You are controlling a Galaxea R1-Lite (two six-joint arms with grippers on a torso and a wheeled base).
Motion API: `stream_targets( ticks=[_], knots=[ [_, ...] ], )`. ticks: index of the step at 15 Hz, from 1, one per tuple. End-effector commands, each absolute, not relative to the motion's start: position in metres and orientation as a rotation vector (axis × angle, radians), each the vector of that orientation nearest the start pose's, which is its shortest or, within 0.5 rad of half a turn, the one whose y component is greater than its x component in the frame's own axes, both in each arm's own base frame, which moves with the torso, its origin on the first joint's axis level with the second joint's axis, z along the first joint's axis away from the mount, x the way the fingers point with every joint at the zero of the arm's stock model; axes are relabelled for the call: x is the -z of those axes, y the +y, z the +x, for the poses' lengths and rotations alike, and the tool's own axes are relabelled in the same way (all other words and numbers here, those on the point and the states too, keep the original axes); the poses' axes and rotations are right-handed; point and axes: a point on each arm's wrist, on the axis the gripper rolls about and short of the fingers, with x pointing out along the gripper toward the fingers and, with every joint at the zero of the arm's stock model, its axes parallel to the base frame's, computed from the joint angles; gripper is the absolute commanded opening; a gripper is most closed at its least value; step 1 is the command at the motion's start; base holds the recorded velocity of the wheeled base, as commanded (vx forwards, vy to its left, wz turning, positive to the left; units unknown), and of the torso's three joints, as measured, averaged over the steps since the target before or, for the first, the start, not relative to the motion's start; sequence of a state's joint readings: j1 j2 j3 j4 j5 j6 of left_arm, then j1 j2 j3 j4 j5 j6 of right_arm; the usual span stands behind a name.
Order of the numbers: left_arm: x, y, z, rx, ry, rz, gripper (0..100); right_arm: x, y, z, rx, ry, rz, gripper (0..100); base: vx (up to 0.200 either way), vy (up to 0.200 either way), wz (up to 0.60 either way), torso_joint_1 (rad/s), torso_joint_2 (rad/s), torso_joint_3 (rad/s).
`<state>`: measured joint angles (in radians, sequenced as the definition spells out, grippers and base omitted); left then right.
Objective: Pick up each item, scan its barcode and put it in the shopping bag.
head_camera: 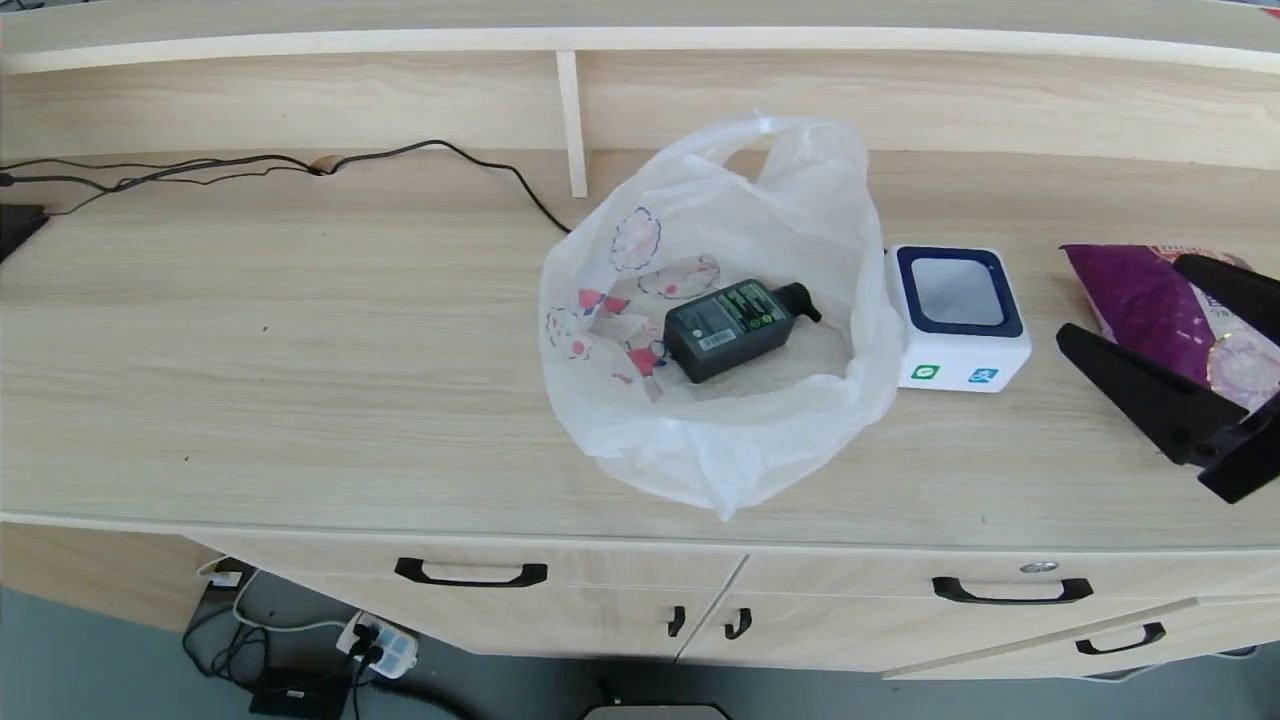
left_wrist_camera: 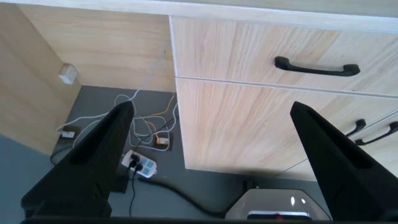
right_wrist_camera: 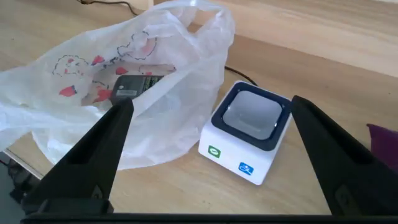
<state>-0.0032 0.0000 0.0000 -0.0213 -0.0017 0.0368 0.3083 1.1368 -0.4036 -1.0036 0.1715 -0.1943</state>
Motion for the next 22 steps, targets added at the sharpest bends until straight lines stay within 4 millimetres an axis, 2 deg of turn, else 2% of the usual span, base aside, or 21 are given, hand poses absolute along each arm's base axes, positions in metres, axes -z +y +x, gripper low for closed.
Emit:
stream_targets(
  ticks=[1, 6, 11, 18, 22],
  knots=[
    [-0.078, 0.0, -0.023, 0.004, -0.02, 0.037, 100, -0.238, 0.049, 0.143, -0.444, -0.317, -0.171, 100, 0.0, 0.0, -0.6, 0.002, 0.0, 0.002],
    [-0.077, 0.0, -0.023, 0.004, -0.018, 0.037, 100, -0.242, 0.049, 0.143, -0.458, -0.301, -0.046, 100, 0.0, 0.0, 0.0, 0.0, 0.0, 0.0],
    [-0.077, 0.0, -0.023, 0.004, -0.017, 0.035, 100, -0.233, 0.048, 0.142, -0.457, -0.269, -0.047, 100, 0.0, 0.0, 0.0, 0.0, 0.0, 0.0],
    [-0.077, 0.0, -0.023, 0.004, -0.017, 0.038, 100, -0.23, 0.043, 0.148, -0.421, -0.237, -0.008, 100, 0.0, -0.2, 0.0, 0.003, 0.0, 0.002],
    [-0.077, 0.0, -0.023, 0.006, -0.017, 0.038, 100, -0.234, 0.044, 0.154, -0.442, -0.211, 0.13, 100, 0.0, -0.2, 0.0, 0.0, 0.0, 0.004]
  ],
)
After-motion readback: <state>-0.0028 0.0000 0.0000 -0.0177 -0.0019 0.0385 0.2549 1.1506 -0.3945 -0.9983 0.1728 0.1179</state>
